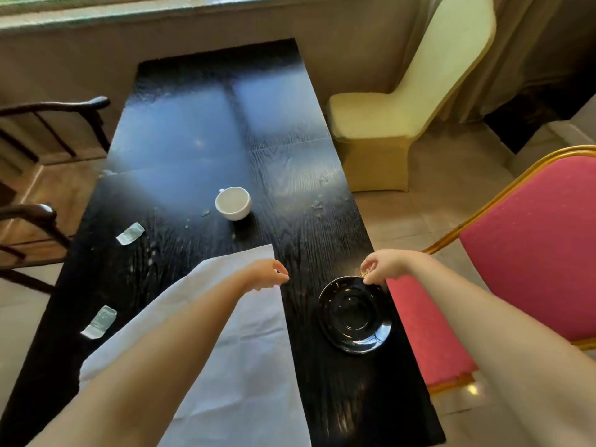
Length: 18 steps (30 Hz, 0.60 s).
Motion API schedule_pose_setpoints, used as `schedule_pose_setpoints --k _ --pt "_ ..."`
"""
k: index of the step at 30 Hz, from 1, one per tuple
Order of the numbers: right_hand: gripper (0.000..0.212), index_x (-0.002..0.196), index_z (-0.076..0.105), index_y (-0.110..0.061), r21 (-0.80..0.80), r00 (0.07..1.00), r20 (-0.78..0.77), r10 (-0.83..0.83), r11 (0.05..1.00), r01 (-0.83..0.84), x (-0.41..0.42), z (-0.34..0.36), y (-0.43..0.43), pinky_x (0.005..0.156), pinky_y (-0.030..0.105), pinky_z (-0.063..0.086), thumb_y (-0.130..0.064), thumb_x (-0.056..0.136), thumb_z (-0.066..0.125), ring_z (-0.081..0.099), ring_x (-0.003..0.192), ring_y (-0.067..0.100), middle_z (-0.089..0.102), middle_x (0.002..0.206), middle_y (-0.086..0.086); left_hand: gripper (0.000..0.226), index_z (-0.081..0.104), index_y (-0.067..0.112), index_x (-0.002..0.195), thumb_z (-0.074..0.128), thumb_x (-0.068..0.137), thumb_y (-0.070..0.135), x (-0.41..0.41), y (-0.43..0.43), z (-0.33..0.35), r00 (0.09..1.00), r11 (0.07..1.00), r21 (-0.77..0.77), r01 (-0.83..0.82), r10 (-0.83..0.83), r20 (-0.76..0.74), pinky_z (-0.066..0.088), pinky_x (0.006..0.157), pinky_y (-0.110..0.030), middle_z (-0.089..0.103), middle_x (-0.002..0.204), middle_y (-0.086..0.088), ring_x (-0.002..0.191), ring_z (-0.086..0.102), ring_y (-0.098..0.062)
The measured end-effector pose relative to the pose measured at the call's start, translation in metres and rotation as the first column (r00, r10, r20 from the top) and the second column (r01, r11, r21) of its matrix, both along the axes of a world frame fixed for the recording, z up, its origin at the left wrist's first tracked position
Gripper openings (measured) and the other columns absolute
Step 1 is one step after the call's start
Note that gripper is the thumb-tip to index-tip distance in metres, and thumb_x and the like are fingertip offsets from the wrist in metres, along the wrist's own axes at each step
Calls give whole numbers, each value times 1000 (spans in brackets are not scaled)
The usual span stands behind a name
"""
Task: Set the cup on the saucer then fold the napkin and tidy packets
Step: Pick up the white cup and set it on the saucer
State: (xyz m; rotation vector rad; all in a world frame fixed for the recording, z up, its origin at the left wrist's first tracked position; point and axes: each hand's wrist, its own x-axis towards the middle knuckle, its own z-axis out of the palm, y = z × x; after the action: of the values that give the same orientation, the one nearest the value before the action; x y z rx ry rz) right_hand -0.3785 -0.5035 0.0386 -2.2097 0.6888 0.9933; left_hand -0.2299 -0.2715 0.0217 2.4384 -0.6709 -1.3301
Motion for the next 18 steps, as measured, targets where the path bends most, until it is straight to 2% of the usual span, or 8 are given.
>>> schedule_pose_setpoints --k 4,8,11,18 --pt "55 138 42 -23 7 980 -17 200 980 -200 55 24 12 108 39 39 -24 87 63 47 127 22 45 141 2 35 54 17 124 53 92 30 42 22 22 1000 997 71 14 -15 13 45 96 -43 57 110 -3 101 54 -19" --pt "54 139 40 -24 -14 944 -17 331 944 -331 110 32 27 108 43 38 -20 90 60 42 131 26 42 144 4 36 53 18 126 50 93 31 77 44 35 998 992 126 1 -8 56 47 92 -42 58 120 -6 107 56 -22" --pt "53 139 41 -23 -16 931 -13 366 931 -366 146 34 39 108 44 37 -19 90 60 40 132 28 41 145 5 37 55 18 126 51 91 31 105 59 38 995 989 149 -8 -6 95 50 90 -42 59 122 -8 105 57 -22" --pt "54 136 44 -25 -50 931 -25 363 930 -364 230 21 50 105 45 42 -22 86 63 43 129 29 42 145 5 44 49 19 133 50 91 34 167 68 30 983 987 162 1 -31 180 51 94 -39 49 136 -5 118 52 -25"
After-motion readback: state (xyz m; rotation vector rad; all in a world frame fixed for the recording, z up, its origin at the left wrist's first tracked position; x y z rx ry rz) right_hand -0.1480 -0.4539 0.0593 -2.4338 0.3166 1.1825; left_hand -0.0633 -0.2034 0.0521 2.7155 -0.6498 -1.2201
